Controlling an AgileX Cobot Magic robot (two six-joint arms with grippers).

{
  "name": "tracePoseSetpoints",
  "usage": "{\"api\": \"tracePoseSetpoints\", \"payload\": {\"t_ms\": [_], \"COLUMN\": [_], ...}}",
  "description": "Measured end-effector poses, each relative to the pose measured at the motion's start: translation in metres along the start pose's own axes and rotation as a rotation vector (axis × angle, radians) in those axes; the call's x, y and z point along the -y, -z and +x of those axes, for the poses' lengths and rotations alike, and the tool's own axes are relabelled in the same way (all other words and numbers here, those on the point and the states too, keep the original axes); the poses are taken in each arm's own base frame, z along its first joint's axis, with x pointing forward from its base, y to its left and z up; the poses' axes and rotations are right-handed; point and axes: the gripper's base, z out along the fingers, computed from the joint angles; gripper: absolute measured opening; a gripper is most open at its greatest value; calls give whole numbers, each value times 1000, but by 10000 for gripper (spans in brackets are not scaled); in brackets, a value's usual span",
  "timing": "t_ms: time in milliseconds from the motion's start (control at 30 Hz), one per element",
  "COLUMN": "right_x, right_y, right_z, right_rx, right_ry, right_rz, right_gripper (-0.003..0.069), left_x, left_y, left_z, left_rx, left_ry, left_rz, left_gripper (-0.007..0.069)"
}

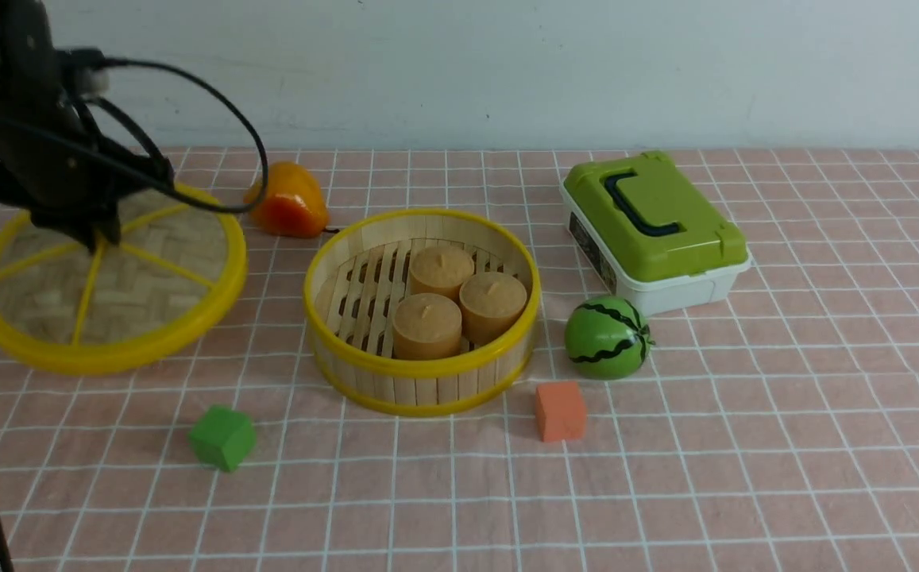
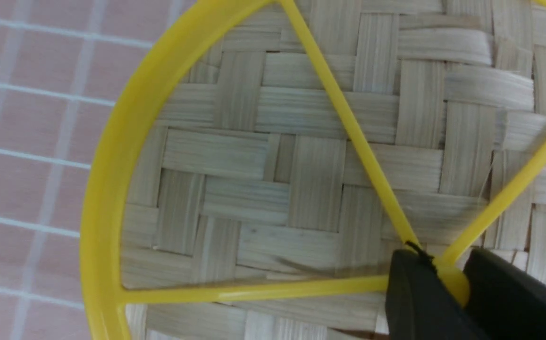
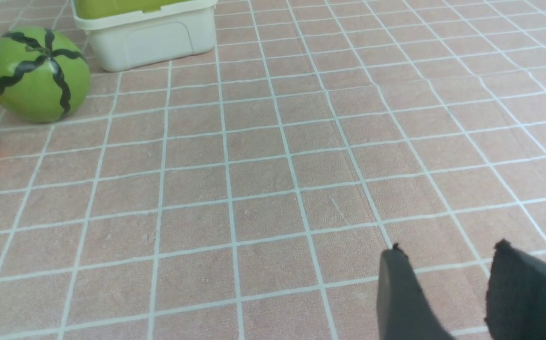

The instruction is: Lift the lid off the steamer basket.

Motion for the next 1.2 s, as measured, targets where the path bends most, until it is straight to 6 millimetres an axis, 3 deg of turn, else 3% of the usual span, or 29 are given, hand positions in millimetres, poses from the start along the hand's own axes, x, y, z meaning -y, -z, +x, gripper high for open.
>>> {"api": "tracePoseSetpoints", "payload": {"t_ms": [33,100,233,333,467,500,567,633,667,700,800,867,933,967,1000,1067,1167,1200], "right_x": [0,0,0,0,0,0,0,0,0,0,0,0,0,0,0,0,0,0], "right_y": [0,0,0,0,0,0,0,0,0,0,0,0,0,0,0,0,0,0], "right_z": [0,0,0,0,0,0,0,0,0,0,0,0,0,0,0,0,0,0], "right_rx": [0,0,0,0,0,0,0,0,0,0,0,0,0,0,0,0,0,0], "right_ry": [0,0,0,0,0,0,0,0,0,0,0,0,0,0,0,0,0,0], "right_rz": [0,0,0,0,0,0,0,0,0,0,0,0,0,0,0,0,0,0], "right_gripper": [241,241,241,241,241,241,241,241,241,241,241,241,241,241,241,241,241,241], "left_x": [0,7,16,19,23,23,22,19,16,15,0,-8,-12,-20,-24,-30,-40,-40], "left_y": [-3,-32,-52,-52,-27,-23,1,51,93,99,224,272,289,318,322,325,310,303], "left_z": [0,7,12,13,7,6,1,-7,-10,-10,4,21,31,54,69,96,146,151], "left_rx": [0,-27,-45,-46,-15,-8,28,115,196,208,465,581,624,699,714,728,733,719], "left_ry": [1,4,5,10,42,44,54,58,53,54,24,-2,-15,-40,-51,-55,-80,-86], "left_rz": [1,6,23,32,65,68,87,135,173,179,294,337,350,371,375,375,357,352], "left_gripper": [103,103,130,193,388,399,421,403,367,350,129,22,-6,-13,-13,-13,-13,-13]}}
